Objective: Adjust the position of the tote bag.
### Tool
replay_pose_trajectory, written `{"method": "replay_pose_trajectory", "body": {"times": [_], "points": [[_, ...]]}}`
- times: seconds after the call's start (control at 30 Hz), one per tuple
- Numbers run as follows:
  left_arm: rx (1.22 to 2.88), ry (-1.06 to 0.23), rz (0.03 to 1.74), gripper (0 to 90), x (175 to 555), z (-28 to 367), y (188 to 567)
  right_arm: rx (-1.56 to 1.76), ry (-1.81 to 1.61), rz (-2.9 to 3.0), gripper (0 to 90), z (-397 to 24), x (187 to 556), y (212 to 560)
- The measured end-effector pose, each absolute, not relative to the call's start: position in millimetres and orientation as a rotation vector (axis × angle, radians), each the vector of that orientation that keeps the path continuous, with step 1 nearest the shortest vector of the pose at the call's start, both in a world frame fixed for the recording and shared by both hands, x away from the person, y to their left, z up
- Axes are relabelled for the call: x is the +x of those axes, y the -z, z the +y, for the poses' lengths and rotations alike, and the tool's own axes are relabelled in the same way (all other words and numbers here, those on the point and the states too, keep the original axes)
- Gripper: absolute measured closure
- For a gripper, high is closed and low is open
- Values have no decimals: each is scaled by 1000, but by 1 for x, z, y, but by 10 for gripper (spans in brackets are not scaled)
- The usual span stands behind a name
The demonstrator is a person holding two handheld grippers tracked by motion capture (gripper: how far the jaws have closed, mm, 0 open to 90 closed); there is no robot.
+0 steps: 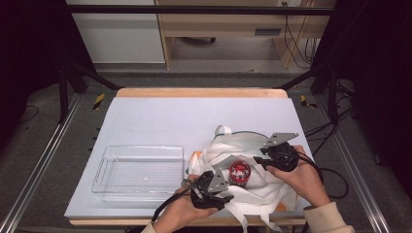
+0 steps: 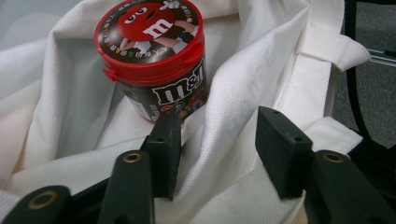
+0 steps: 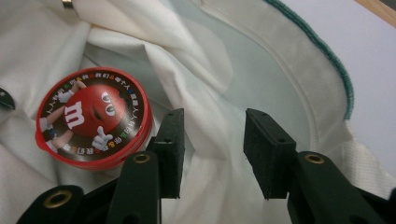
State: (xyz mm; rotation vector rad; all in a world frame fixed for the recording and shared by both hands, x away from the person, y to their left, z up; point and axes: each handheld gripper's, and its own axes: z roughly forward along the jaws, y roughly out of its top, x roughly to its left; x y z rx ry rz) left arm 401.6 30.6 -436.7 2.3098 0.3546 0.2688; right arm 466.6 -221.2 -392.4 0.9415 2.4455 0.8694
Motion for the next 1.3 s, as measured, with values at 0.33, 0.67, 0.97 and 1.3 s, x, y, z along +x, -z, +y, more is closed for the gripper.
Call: {"method": "replay_pose_trajectory", "body": {"times": [0.33, 0.67, 0.97, 1.3], "points": [[2322, -288, 334, 680, 399, 33, 438, 956, -815, 2504, 612, -222, 478, 407], [2322, -299, 344, 776, 398, 35, 440, 954, -768, 2530, 729, -219, 482, 416], [2328, -296, 339, 836, 394, 38, 442, 966, -769, 2520, 886, -222, 486, 415], [2354, -304, 311, 860, 389, 40, 441, 1047, -811, 2511, 895, -228, 498, 418]]}}
